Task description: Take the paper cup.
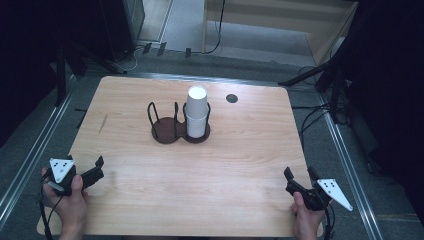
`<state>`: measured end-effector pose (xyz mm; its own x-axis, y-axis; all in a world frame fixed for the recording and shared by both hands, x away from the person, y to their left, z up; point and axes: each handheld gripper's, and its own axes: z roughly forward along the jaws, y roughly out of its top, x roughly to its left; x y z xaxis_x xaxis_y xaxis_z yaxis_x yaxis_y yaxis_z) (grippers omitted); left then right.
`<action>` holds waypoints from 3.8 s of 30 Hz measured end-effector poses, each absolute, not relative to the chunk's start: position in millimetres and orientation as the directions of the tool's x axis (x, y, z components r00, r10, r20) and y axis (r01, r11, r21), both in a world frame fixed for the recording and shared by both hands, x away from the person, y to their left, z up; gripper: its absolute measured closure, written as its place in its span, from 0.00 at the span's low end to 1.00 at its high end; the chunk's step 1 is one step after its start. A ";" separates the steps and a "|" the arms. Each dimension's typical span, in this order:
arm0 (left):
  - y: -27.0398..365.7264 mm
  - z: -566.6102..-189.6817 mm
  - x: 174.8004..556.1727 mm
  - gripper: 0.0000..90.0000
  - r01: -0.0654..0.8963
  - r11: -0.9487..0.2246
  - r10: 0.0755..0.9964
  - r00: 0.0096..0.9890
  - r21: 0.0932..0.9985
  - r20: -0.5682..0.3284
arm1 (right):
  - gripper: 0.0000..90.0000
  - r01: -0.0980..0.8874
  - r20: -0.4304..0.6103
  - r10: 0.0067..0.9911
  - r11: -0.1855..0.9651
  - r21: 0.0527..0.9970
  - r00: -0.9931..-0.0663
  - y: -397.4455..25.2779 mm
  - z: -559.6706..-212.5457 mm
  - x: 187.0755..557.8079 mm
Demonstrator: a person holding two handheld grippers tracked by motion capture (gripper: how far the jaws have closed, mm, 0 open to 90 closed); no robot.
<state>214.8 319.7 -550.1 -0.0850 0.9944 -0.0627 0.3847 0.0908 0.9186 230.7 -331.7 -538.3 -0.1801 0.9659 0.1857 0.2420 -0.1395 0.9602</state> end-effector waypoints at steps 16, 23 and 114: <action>319.6 -550.5 214.3 0.07 0.381 0.091 0.995 -0.059 0.920 -0.075 | 0.14 0.259 0.172 0.968 -0.121 0.958 -0.183 -322.1 -533.7 234.8; 323.1 -550.7 214.2 0.07 0.379 0.117 0.993 -0.027 0.918 -0.115 | 0.14 0.262 0.118 0.974 -0.065 0.963 -0.191 -305.7 -520.9 237.3; 321.4 -550.9 214.5 0.08 0.360 0.108 0.993 0.005 0.927 -0.117 | 0.15 0.249 0.074 0.909 0.033 0.968 -0.411 -42.1 -461.4 379.5</action>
